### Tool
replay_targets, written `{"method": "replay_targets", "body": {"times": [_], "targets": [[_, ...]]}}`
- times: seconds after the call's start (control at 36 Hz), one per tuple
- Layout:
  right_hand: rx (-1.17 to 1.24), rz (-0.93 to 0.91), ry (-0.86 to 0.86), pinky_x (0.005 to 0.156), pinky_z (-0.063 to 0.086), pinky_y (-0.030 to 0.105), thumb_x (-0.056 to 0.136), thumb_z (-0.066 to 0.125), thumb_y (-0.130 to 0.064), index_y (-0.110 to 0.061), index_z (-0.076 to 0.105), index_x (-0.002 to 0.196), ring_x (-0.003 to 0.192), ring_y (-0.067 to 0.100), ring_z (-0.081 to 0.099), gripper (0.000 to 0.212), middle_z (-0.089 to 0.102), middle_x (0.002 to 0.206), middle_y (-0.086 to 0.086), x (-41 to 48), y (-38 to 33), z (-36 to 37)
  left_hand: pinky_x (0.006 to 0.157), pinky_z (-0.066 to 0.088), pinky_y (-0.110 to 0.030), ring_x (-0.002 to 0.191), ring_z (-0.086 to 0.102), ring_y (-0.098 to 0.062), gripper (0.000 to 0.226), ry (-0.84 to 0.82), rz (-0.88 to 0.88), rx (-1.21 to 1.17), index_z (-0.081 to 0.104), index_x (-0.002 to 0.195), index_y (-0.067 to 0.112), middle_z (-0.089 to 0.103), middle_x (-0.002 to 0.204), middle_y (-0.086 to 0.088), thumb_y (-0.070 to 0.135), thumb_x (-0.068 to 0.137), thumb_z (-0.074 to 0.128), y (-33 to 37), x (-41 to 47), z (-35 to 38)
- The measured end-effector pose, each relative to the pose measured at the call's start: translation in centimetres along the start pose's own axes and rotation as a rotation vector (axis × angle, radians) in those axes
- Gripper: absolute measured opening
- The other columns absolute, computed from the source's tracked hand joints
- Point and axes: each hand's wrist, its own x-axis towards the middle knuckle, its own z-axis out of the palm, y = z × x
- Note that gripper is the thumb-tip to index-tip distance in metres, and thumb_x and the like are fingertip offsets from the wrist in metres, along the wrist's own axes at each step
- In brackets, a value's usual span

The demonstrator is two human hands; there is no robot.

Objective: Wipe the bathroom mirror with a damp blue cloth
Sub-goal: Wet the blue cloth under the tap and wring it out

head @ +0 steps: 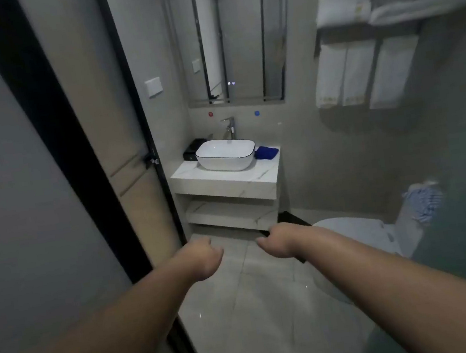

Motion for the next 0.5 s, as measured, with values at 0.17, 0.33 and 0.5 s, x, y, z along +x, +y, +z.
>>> {"method": "replay_targets", "body": {"times": [0.17, 0.33, 0.5], "targets": [[-0.025, -0.032, -0.057, 0.124, 0.034, 0.045, 0.108, 0.036, -0.059, -0.009, 0.037, 0.162, 0.154, 0.035, 0.039, 0.074, 0.038, 0.169, 0.015, 3.1, -1.2, 0.3, 0.109, 0.044, -0.041, 0.139, 0.052, -0.034, 0.064, 0.02, -0.054, -0.023, 0.047, 0.154, 0.01, 0.051, 0.157, -0.017, 0.046, 0.102, 0.036, -1.5, 2.5, -0.3], [-0.058, -0.019, -0.056, 0.126, 0.032, 0.046, 0.11, 0.04, -0.056, -0.008, 0.037, 0.162, 0.155, 0.035, 0.037, 0.071, 0.037, 0.169, 0.016, 8.6, -1.8, -0.9, 0.087, 0.04, -0.034, 0.119, 0.058, -0.034, 0.049, 0.038, -0.03, 0.031, 0.057, 0.134, 0.0, 0.059, 0.14, -0.022, 0.033, 0.107, 0.035, -2.4, 7.6, -2.4], [-0.106, 0.005, -0.048, 0.121, 0.036, 0.043, 0.11, 0.037, -0.055, -0.008, 0.045, 0.158, 0.15, 0.034, 0.044, 0.068, 0.045, 0.164, 0.016, 13.8, -2.8, -2.6, 0.102, 0.049, -0.042, 0.126, 0.061, -0.036, 0.046, 0.066, -0.06, -0.017, 0.061, 0.132, 0.004, 0.064, 0.139, -0.019, 0.036, 0.108, 0.039, -2.8, 12.1, -4.2]]}}
